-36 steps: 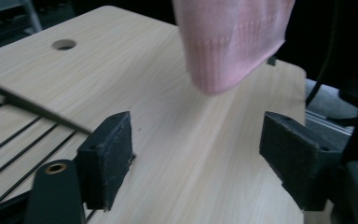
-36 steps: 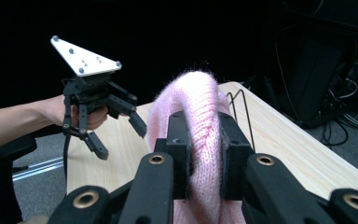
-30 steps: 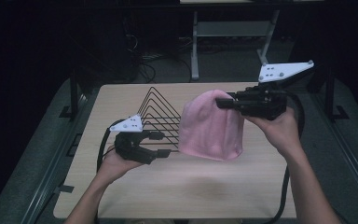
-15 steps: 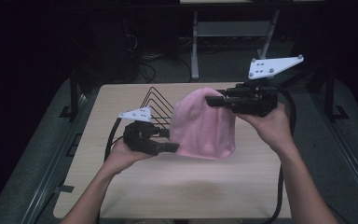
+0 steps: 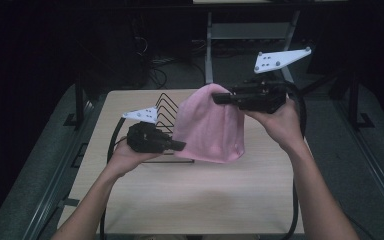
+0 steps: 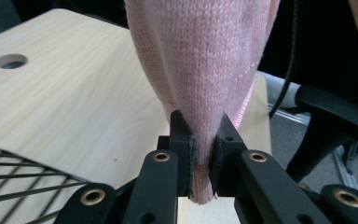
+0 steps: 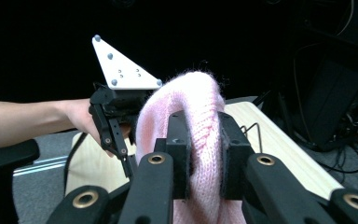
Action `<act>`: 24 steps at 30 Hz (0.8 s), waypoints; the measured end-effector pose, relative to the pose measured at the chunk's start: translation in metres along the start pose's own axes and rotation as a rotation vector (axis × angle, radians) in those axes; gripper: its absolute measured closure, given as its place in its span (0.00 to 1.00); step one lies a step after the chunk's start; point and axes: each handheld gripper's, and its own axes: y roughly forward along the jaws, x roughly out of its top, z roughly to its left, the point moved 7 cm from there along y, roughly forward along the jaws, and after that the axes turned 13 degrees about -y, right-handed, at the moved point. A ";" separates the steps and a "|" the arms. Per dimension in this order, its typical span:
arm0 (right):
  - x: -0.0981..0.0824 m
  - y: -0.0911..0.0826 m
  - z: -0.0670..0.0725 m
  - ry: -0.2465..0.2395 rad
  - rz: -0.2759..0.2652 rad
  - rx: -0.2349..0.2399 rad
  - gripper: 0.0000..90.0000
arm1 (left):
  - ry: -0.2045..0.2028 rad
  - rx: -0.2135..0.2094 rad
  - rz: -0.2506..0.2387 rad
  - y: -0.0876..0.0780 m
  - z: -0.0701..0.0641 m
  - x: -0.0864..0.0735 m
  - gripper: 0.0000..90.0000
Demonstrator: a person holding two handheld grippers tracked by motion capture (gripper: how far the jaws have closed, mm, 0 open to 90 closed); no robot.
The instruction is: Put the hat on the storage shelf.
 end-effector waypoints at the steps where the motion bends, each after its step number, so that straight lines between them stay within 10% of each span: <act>1: 0.001 0.000 -0.002 0.000 0.000 -0.004 0.86 | -0.003 0.006 -0.006 -0.003 0.001 0.003 0.91; 24: 0.017 0.040 -0.039 -0.003 -0.011 -0.055 0.86 | -0.006 0.223 -0.010 -0.047 0.055 0.030 0.91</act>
